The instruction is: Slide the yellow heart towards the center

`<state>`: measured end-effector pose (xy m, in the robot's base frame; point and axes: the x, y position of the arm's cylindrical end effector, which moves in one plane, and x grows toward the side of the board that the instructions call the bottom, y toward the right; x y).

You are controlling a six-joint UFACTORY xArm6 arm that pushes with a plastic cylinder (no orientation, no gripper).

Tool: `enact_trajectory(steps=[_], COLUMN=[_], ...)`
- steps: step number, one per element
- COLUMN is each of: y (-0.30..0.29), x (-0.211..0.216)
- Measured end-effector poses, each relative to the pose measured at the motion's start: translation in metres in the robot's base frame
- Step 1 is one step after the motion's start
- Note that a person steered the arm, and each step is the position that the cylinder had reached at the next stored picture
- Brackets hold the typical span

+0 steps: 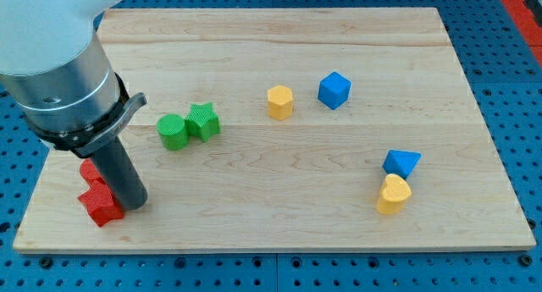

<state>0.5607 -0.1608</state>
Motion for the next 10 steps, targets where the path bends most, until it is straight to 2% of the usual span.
enact_trajectory(steps=[1, 2, 4, 5, 8, 10], y=[0.007, 0.072, 0.134, 0.190, 0.191, 0.226], x=[0.001, 0.001, 0.004, 0.000, 0.016, 0.021])
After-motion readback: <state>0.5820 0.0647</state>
